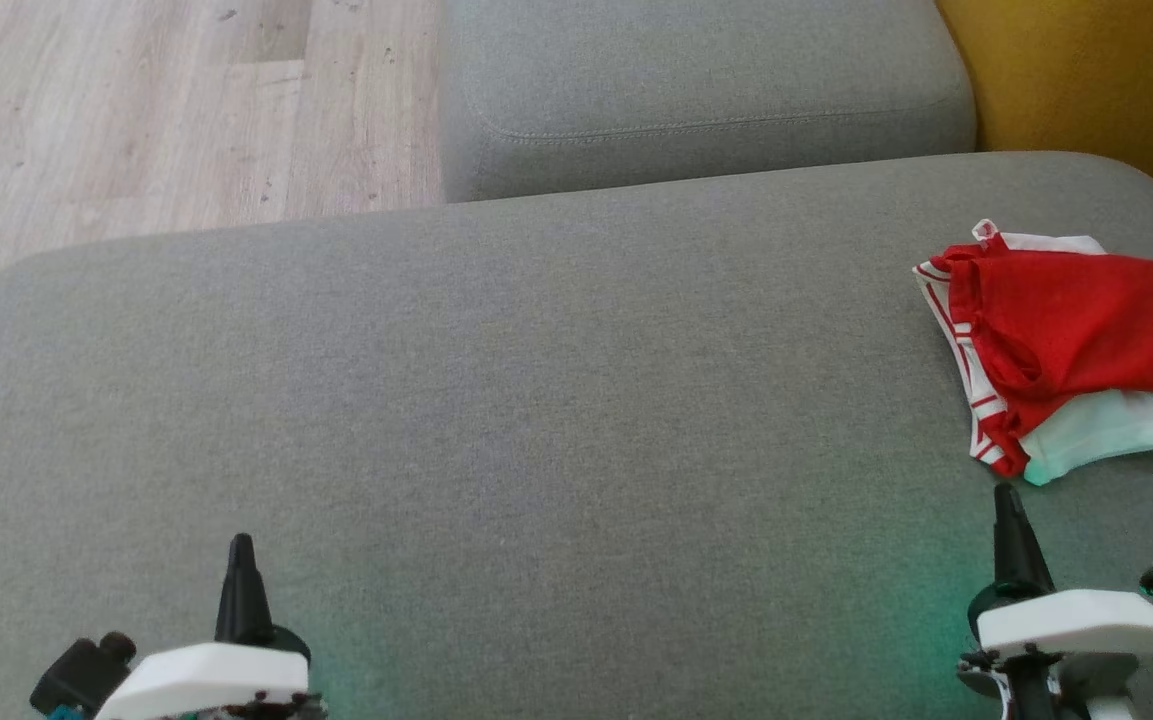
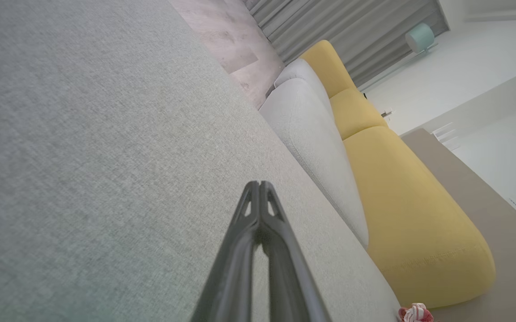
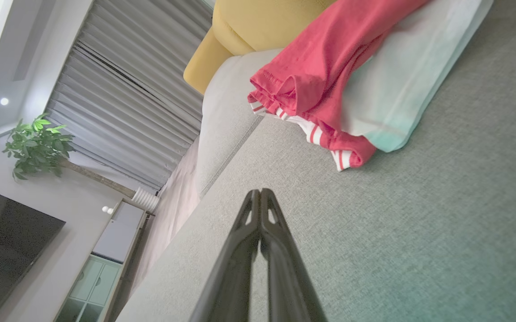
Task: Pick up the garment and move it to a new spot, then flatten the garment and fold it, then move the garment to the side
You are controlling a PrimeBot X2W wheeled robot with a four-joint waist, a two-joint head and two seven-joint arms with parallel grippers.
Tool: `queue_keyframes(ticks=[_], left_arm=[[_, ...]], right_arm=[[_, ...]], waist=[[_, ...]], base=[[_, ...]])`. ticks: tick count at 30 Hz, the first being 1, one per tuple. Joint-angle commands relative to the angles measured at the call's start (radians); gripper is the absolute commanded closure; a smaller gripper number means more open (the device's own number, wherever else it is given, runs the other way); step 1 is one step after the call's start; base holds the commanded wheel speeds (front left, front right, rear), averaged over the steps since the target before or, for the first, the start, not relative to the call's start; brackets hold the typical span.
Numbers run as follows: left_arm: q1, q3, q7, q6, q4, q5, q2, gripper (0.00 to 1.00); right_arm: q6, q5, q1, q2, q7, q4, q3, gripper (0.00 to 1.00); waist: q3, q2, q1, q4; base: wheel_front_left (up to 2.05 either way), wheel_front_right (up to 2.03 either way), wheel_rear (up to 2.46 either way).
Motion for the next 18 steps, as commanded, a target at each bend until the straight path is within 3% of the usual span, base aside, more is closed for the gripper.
queue_keyframes(ticks=[1, 18], left_arm=[[-0.059, 0.03, 0.006, -0.008, -0.038, -0.025, 0.002, 1.0], [-0.076, 0.07, 0.054, -0.02, -0.047, -0.177, 0.002, 1.0]], right_arm=[[0.0, 0.033, -0.064, -0.003, 0.007, -0.041, 0.004, 1.0], [0.0, 0.215, -0.078, -0.004, 0.053, -0.061, -0.019, 1.0]], waist=[[0.001, 0.0, -0.0001, 0.0], [0.01, 0.0, -0.0001, 0.005]], base=[[0.0, 0.0, 0.0], [0.0, 0.0, 0.0]])
